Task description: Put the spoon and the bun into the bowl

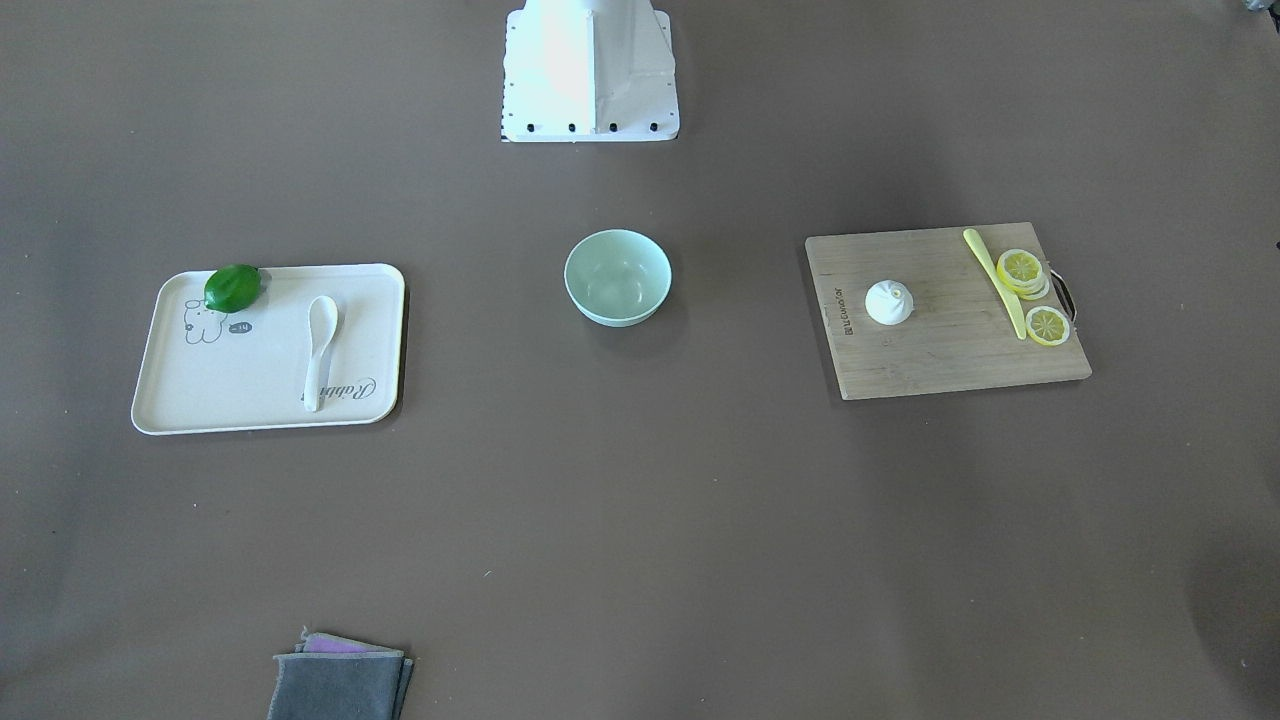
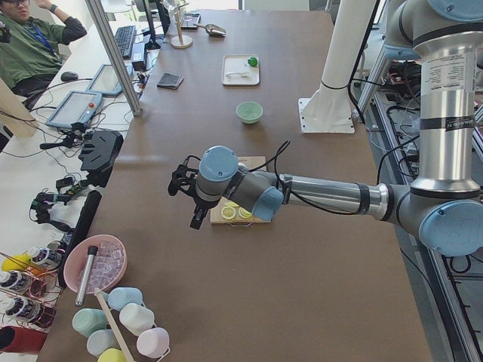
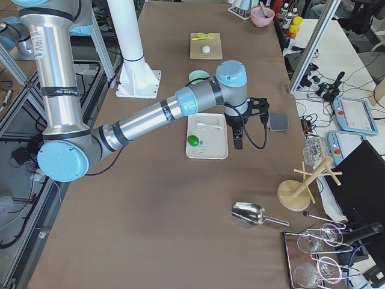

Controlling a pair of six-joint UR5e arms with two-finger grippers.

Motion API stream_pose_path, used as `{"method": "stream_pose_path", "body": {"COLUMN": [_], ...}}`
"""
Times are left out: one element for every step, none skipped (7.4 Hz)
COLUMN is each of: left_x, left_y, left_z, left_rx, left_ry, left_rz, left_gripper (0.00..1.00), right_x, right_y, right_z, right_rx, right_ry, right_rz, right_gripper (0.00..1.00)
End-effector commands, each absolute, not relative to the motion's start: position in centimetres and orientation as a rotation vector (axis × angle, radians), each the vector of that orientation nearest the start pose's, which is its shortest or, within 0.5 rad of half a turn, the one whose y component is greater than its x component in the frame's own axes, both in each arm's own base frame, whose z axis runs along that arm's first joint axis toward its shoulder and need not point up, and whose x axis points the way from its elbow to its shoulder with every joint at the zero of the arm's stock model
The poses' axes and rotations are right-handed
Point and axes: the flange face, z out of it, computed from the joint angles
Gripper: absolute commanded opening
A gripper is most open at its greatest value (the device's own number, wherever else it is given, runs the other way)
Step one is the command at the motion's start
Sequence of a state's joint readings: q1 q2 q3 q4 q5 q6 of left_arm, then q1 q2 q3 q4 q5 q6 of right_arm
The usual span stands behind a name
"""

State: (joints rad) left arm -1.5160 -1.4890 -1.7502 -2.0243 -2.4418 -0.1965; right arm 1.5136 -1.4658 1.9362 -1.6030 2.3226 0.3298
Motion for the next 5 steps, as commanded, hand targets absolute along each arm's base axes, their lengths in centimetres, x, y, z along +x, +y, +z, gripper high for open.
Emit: {"method": "stream_pose_path", "body": {"left_x": [-3.1, -3.1, -3.0, -2.9, -2.6], "left_y": [-48.2, -48.8, -49.1, -50.1, -51.7], "left_z": [54.0, 52.5, 52.4, 50.6, 48.2], "left_rx": [0.439, 0.48, 0.504, 0.551, 0.595], "left_ry": [0.908, 0.91, 0.911, 0.908, 0.909], "left_rz": [0.118, 0.138, 0.148, 0.172, 0.199], "left_gripper": [0.98, 0.98, 0.98, 0.98, 0.98], "right_x": [3.6, 3.5, 3.5, 3.5, 0.2], "right_y": [-51.7, -51.8, -51.6, -51.5, -52.6], "right_z": [44.5, 44.5, 43.9, 43.6, 42.1], "right_rx": [0.375, 0.378, 0.39, 0.45, 0.491], "right_ry": [-0.799, -0.8, -0.804, -0.807, -0.82], "right_rz": [-0.01, -0.014, -0.02, -0.046, -0.138], "right_gripper": [1.0, 1.0, 1.0, 1.0, 1.0]}}
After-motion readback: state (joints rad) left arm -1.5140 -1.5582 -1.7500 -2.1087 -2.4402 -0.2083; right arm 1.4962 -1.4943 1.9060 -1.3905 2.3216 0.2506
